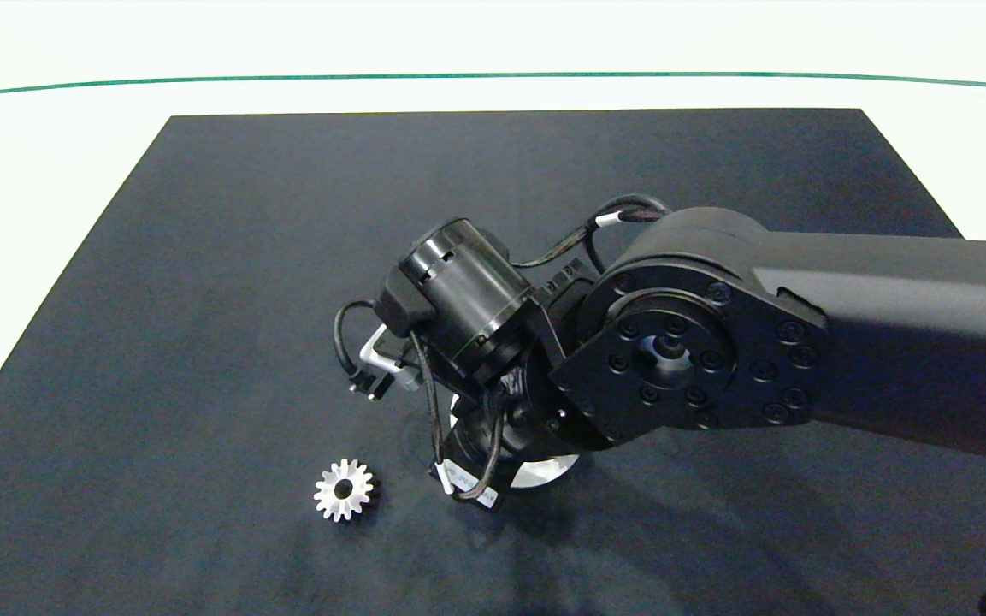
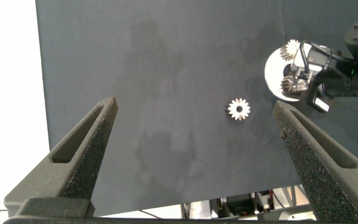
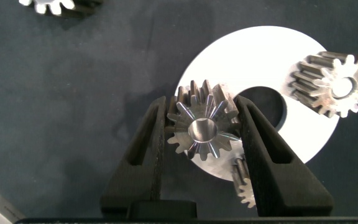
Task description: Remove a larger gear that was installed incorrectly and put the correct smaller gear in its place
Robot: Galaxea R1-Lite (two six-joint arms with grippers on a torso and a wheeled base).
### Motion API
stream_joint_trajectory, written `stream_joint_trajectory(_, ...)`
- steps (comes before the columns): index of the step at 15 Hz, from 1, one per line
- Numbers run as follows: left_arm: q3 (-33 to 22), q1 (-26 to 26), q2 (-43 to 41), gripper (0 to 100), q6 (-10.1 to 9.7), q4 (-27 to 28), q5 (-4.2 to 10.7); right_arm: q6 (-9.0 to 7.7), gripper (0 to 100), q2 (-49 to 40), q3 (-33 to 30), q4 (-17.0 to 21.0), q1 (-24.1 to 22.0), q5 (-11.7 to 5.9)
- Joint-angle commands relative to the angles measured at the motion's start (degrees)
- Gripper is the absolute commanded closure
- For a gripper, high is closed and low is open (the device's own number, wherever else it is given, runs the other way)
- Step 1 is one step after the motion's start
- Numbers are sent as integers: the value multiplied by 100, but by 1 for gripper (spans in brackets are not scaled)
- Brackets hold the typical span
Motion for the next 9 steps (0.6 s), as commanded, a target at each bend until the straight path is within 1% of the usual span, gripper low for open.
stream_joint_trajectory(1,-1,1,9,0,-8,38,14,0,81,14,1,26,-30,-12)
stream_joint_trajectory(9,-1,1,-9,0,0,38,14,0,81,137,1,-9,-12,-12)
